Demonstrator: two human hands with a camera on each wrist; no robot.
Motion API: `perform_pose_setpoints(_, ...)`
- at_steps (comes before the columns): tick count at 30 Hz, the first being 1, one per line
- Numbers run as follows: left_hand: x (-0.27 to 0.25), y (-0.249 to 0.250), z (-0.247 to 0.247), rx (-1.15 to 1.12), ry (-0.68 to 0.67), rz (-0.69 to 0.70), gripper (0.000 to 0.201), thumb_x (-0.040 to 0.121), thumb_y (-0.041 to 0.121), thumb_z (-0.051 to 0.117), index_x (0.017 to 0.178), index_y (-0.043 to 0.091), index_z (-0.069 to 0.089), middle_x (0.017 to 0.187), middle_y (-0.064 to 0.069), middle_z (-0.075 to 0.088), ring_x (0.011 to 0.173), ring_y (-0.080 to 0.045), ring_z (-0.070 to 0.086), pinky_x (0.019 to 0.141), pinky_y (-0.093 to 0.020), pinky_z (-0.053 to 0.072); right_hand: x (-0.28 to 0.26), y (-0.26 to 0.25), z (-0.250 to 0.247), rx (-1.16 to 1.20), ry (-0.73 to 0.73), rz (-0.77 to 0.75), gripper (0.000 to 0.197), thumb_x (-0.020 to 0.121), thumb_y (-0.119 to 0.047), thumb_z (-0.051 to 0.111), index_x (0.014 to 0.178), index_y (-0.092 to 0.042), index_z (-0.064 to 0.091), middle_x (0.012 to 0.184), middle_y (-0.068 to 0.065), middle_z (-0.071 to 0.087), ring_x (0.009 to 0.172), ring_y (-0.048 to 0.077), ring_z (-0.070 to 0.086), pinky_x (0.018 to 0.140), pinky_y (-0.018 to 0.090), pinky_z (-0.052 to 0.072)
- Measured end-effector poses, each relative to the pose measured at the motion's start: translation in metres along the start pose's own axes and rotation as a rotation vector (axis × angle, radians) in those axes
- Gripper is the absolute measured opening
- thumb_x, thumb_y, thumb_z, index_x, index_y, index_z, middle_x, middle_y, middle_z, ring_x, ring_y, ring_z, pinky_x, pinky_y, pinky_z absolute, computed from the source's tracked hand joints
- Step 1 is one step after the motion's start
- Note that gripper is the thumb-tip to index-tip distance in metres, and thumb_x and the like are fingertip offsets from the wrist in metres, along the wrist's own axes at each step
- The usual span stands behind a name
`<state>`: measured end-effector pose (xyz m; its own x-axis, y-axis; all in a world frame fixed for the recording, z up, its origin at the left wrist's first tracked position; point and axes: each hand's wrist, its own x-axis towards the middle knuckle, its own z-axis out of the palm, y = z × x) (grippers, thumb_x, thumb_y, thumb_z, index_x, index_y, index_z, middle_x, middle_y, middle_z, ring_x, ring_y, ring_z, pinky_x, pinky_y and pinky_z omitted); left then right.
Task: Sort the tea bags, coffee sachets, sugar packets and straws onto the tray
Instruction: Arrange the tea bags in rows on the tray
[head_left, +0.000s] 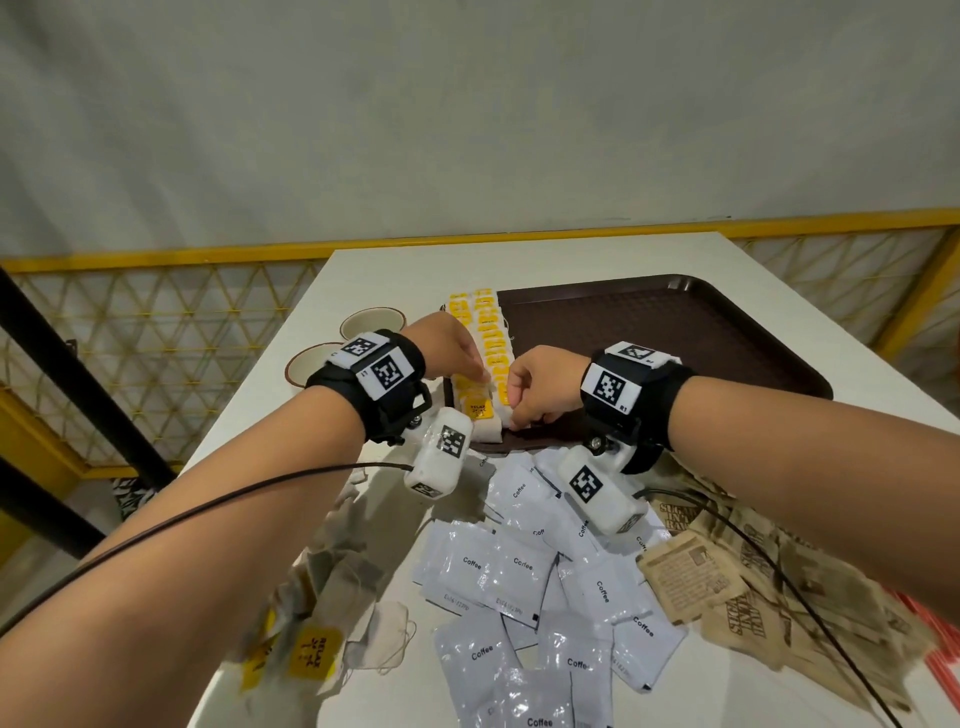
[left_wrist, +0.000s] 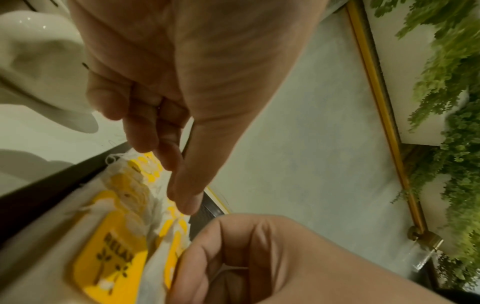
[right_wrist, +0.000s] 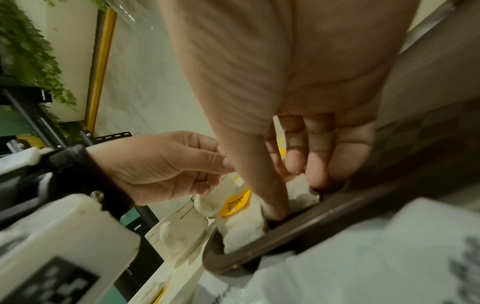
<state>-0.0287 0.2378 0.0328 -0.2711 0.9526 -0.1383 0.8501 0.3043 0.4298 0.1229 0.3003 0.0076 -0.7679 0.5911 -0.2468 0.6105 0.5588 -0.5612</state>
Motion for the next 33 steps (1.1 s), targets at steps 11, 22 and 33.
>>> perform_pose_setpoints(11,-0.009,-0.012,-0.001,-0.079,-0.060,-0.030,0.008,0.079,0.020,0.074,0.085,0.015,0.072,0.089,0.000,0.068,0.081,-0.012,0.057,0.069,-0.025,0.050,-0.005,-0.001,-0.006,0.061,0.046,-0.009,0.020,0.074,-0.010,0.080,0.077,-0.013,0.060,0.075,0.004,0.059,0.063,0.012,0.056,0.059,0.024,0.055)
perform_pose_setpoints(22,-0.018,-0.011,0.011,0.030,-0.093,-0.009,0.017,0.073,0.023,0.081,0.078,0.020,0.065,0.088,0.004,0.063,0.074,-0.009,0.056,0.060,-0.020,0.046,-0.003,0.001,0.008,0.017,0.111,-0.054,0.021,0.071,-0.010,0.081,0.082,-0.018,0.065,0.073,-0.003,0.052,0.055,0.010,0.049,0.055,0.024,0.048)
perform_pose_setpoints(33,-0.041,-0.025,-0.010,-0.016,-0.077,-0.007,0.008,0.080,0.017,0.074,0.082,0.016,0.066,0.077,0.004,0.060,0.066,-0.007,0.056,0.055,-0.018,0.048,-0.004,-0.007,0.011,-0.075,0.107,-0.109,0.022,0.072,-0.011,0.081,0.078,-0.021,0.061,0.072,-0.012,0.048,0.062,0.001,0.046,0.059,0.018,0.040)
